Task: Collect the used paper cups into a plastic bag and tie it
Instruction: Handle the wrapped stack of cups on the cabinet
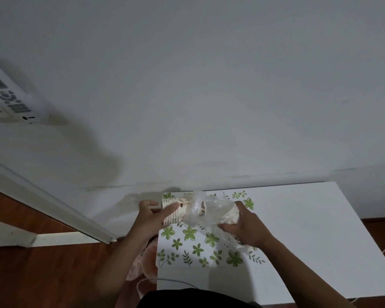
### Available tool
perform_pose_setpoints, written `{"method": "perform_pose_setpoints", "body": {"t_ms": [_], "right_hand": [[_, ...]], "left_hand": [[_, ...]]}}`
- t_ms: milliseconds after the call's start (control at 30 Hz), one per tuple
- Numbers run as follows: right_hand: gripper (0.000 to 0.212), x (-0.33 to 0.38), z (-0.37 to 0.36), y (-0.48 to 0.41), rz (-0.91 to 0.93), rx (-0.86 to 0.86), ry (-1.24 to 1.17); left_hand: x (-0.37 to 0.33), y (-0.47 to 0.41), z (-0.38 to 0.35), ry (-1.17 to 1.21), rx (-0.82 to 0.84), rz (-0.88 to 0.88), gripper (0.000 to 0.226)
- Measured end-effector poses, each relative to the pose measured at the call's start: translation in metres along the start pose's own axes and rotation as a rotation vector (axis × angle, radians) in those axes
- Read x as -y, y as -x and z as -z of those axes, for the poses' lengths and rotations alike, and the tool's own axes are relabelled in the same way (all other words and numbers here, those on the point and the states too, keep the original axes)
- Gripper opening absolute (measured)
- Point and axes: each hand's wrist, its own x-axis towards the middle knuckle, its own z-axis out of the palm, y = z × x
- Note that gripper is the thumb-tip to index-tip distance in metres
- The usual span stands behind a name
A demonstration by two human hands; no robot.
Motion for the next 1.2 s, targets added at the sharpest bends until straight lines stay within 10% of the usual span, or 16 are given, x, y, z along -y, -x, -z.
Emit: {"method": "perform_pose_setpoints", "body": {"t_ms": [200,433,567,800,1200], "right_hand": [[0.064,-0.001,0.016,-0.004,-0.052,-0.071,-0.165],[0.074,-0.031,0.007,-0.028,-0.007,-0.079,-0.141],[0.075,-0.028,0.003,-0.029,-0.02,-0.072,-0.155],[0.073,-0.021,0.003,-0.016,-0.073,-0.032,-0.201],[0.076,-0.018,-0.009,-0.002,-0.092,-0.002,-0.281]], "left_hand": [[-0.003,-0.01,0.006,0.664,0.345,0.352,0.059],[-0.004,-0.031,-0.004,0.664,0.352,0.341,0.072],[-0.011,-0.044,-0.014,0.5,0.42,0.169,0.055],[-0.007,-0.08,-0.034,-0.135,0.125,-0.242,0.094],[0.052,-0.114,-0.064,-0.442,0.145,-0.179,0.092]]}}
